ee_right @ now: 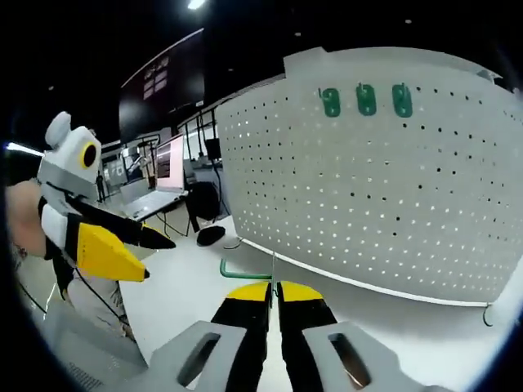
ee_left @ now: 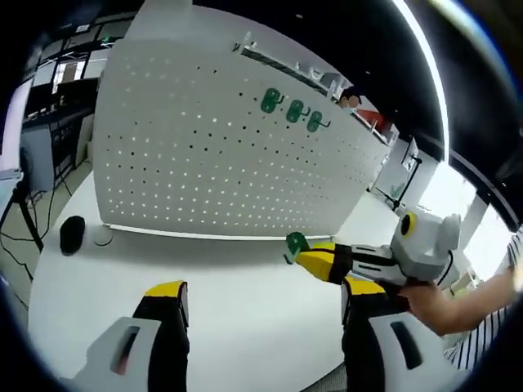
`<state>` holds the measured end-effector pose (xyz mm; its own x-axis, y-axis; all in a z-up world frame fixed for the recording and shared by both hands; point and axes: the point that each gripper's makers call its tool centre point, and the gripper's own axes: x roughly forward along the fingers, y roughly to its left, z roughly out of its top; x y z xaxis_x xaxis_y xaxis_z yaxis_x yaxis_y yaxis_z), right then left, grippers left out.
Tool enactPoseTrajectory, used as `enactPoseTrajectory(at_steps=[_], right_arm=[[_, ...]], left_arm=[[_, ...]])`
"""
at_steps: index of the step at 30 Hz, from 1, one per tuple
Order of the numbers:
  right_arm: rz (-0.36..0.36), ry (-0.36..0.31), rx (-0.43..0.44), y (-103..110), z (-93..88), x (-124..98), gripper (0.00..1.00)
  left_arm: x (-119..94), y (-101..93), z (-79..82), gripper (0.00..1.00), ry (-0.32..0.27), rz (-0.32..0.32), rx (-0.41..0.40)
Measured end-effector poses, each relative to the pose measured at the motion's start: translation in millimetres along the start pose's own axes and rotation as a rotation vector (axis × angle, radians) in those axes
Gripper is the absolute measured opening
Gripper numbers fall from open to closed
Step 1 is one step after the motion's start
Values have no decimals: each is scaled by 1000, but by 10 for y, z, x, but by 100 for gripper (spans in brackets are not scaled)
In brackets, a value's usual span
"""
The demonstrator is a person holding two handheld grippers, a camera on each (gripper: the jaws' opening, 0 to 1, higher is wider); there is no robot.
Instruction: Insert the hook assembly into the mounting plate slot until the hook locks in place.
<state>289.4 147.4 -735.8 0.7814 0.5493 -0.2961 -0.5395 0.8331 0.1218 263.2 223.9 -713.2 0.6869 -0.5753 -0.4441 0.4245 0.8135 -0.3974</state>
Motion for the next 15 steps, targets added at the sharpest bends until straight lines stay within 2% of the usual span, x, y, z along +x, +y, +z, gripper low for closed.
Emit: enactPoseTrajectory(at_steps=[9, 15], right_arm=[[-18, -77, 94, 15, 103, -186, 1], [-27, -118, 129, 32, 180, -254, 1]], left_arm=[[89, -241, 87, 62, -6, -79, -42], [178, -393, 104, 59, 6, -113, -31]])
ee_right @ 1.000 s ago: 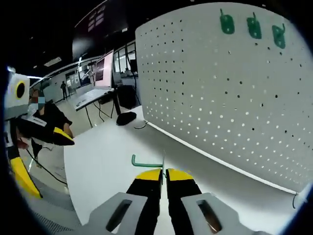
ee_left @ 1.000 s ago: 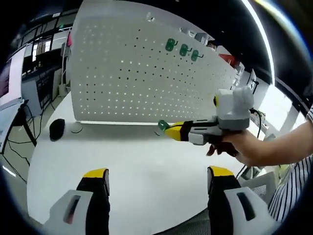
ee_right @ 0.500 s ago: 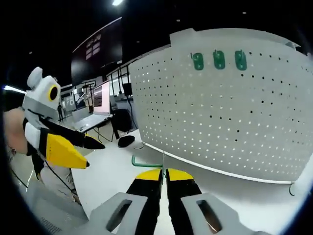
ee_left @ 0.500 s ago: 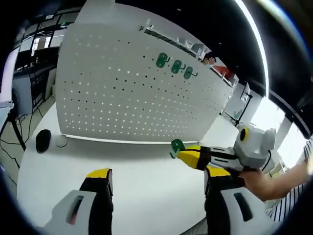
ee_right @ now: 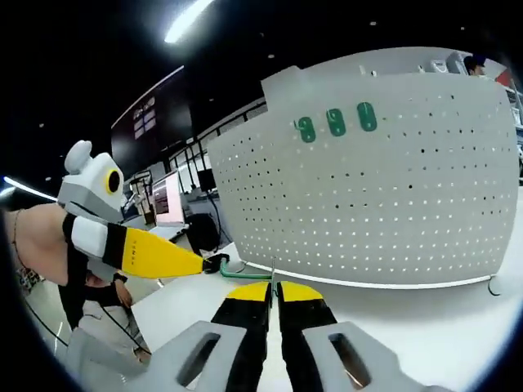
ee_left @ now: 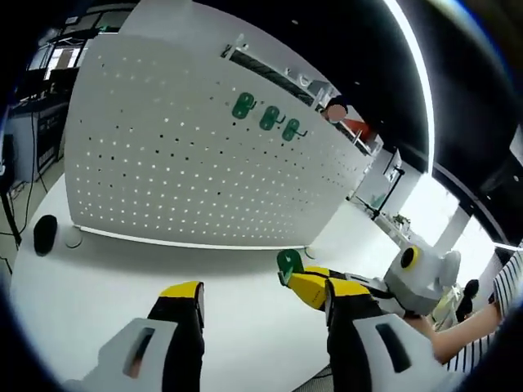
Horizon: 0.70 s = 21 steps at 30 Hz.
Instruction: Insert the hook assembly into the mounting plate slot until the hook locks in place.
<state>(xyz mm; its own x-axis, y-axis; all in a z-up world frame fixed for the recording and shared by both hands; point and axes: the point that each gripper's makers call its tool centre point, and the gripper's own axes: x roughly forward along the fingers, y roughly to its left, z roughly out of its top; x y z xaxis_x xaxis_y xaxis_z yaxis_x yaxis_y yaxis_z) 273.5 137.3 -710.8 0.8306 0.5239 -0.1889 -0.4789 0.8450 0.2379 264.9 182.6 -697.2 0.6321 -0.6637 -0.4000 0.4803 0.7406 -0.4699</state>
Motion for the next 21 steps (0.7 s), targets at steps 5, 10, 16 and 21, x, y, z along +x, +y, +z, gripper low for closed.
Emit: enactPoseTrajectory(at_steps=[5, 10, 16, 21], right_arm=[[-3, -30, 24, 5, 82, -37, 1], [-5, -51, 37, 9, 131, -64, 1], [-7, -72, 56, -9, 185, -99, 1], [-3, -83, 60, 12, 215, -116, 1]], left_arm=[[56, -140, 71, 49, -24, -49, -8], [91, -205, 111, 40, -32, -70, -8], [118, -271, 134, 30, -41, -102, -28], [107, -288, 126, 22, -50, -120, -36]])
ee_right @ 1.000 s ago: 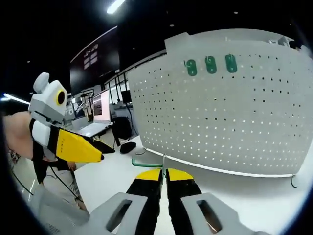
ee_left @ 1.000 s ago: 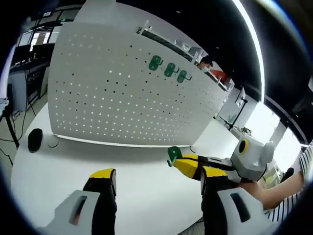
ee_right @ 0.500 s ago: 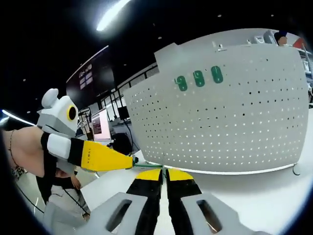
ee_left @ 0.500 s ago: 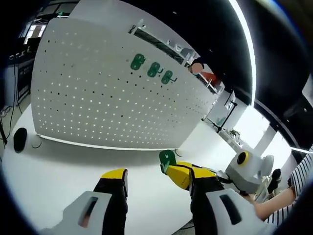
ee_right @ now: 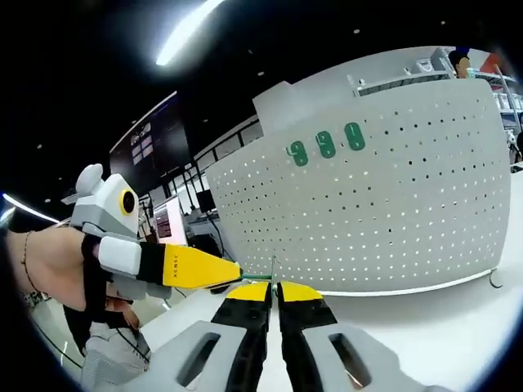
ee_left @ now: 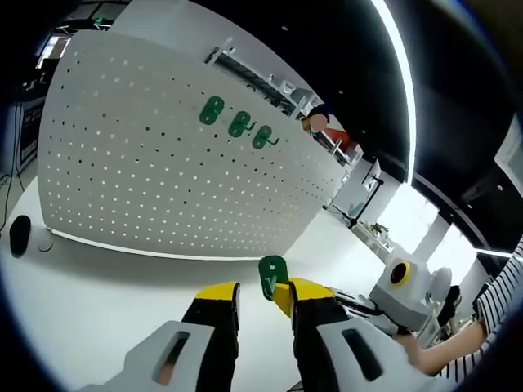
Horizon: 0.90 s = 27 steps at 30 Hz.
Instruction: Insert the hook assembly into the mounting plate slot until the hook locks in place.
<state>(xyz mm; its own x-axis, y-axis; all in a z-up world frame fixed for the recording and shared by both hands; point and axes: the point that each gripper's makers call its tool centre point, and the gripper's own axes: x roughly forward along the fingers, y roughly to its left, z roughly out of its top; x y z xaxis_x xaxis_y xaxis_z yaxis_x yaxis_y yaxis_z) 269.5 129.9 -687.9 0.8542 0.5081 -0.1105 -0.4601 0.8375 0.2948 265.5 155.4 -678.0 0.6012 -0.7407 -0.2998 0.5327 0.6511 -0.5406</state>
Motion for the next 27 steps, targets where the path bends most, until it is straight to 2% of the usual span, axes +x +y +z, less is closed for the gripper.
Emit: enactPoseTrajectory(at_steps=[8, 13, 27], right_arm=[[24, -6, -2, 93, 9, -2, 1], [30, -15, -4, 116, 23, 5, 1], [48, -22, 1, 180, 48, 18, 1]], left_arm=[[-6, -35, -22, 14, -5, -25, -26], [-21, -35, 18, 9, -35, -42, -98], [-21, -106, 24, 4, -34, -78, -127]])
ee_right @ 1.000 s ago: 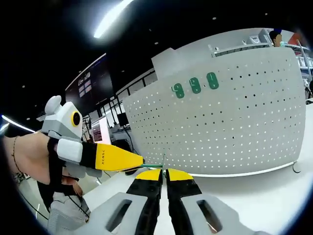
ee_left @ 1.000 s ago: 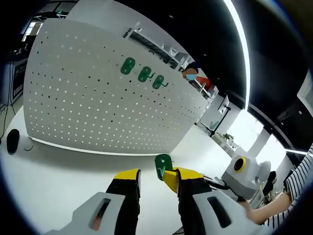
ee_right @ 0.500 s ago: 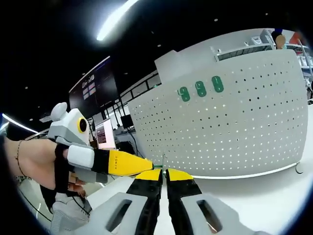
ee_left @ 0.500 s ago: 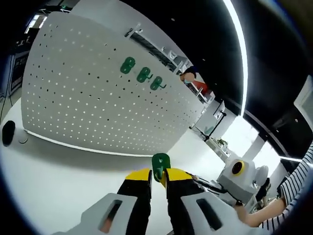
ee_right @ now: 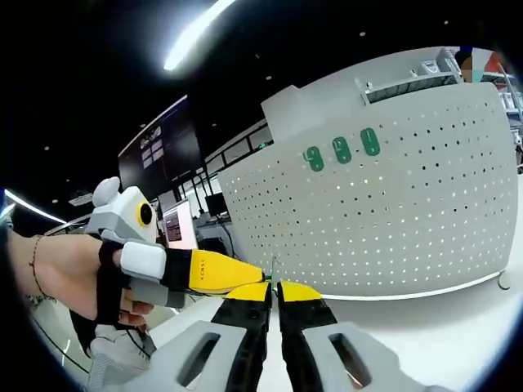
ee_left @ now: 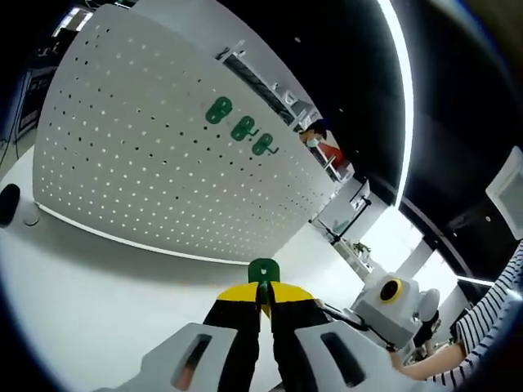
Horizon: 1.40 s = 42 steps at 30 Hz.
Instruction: Insert the hook assembly into the mounting plate slot until the hook locks in place.
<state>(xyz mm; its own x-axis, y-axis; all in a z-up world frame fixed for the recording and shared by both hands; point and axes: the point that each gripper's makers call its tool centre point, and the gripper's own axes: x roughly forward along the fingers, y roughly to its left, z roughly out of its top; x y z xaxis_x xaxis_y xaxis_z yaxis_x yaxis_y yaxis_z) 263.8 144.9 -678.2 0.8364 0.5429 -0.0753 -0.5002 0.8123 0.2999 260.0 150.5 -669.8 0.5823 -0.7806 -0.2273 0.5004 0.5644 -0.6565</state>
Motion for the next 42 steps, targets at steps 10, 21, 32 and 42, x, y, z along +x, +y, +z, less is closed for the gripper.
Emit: enactPoseTrajectory(at_steps=[10, 21, 32, 42], right_arm=[[3, -5, -8, 2, 20, -12, 1], [6, 33, -36, 30, -31, -2, 2], [-3, 42, -59, -3, 76, -58, 11], [-74, 75, -208, -245, 122, -266, 29]], left_arm=[[-2, -16, 3, 3, -5, -17, -18], [-19, 26, -17, 1, 28, 14, 28], [-66, 103, 84, 1, 17, 89, 123], [-181, 275, 322, 1, -55, 205, 266]])
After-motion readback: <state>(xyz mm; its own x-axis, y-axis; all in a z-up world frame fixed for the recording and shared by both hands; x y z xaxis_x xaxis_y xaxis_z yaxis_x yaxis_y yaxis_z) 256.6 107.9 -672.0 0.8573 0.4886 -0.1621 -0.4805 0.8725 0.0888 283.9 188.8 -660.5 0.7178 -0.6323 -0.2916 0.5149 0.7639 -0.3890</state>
